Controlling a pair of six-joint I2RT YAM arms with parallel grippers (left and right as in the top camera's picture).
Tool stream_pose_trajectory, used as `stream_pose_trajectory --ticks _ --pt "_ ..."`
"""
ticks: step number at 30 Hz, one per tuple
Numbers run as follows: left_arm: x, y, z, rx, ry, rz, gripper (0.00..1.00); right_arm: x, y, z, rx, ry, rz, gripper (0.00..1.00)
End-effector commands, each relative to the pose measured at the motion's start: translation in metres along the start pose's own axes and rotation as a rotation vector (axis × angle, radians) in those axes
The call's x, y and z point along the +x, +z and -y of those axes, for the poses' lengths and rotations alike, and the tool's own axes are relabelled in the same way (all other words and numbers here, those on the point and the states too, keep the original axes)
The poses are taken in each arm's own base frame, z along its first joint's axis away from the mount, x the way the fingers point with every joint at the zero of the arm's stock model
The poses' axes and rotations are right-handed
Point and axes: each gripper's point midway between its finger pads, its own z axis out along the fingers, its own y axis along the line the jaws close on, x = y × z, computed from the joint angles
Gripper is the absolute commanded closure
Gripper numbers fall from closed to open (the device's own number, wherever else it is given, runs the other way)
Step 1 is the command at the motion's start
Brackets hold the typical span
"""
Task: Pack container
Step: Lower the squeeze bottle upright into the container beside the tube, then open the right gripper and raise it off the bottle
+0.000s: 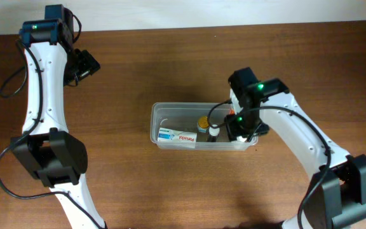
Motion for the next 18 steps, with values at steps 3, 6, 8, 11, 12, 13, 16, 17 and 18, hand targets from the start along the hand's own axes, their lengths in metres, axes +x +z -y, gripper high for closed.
stream_pose_trajectory --ticks 3,6,8,11,12,13,16,17,18 --pt "-0.005 -0.015 -0.004 0.011 0.003 0.037 0.01 -0.031 -0.064 -0.011 -0.029 -0.008 0.124 0.37" --pt "-0.005 -0.015 -0.004 0.011 0.003 0.037 0.01 -0.037 -0.101 -0.014 -0.037 -0.026 0.180 0.36" --pt "-0.005 -0.015 -0.004 0.011 0.003 0.037 0.01 -0.035 -0.137 -0.015 -0.043 -0.039 0.228 0.30" --pt "-0.005 -0.015 -0.004 0.011 0.003 0.037 0.01 -0.026 -0.169 -0.016 -0.053 -0.044 0.293 0.30" --pt "-0.005 -0.015 -0.004 0.011 0.003 0.037 0.01 -0.021 -0.178 -0.016 -0.057 -0.046 0.318 0.30" --pt "-0.005 -0.015 -0.004 0.011 0.003 0.037 0.01 -0.015 -0.186 -0.015 -0.060 -0.052 0.338 0.30" --pt "-0.005 -0.015 -0.004 0.011 0.003 0.037 0.01 0.008 -0.211 -0.013 -0.070 -0.057 0.405 0.30" --pt "-0.005 -0.015 -0.004 0.011 0.003 0.037 0.01 0.017 -0.221 -0.012 -0.079 -0.059 0.437 0.26" --pt "-0.005 -0.015 -0.004 0.011 0.003 0.037 0.01 0.023 -0.228 -0.013 -0.090 -0.062 0.459 0.24"
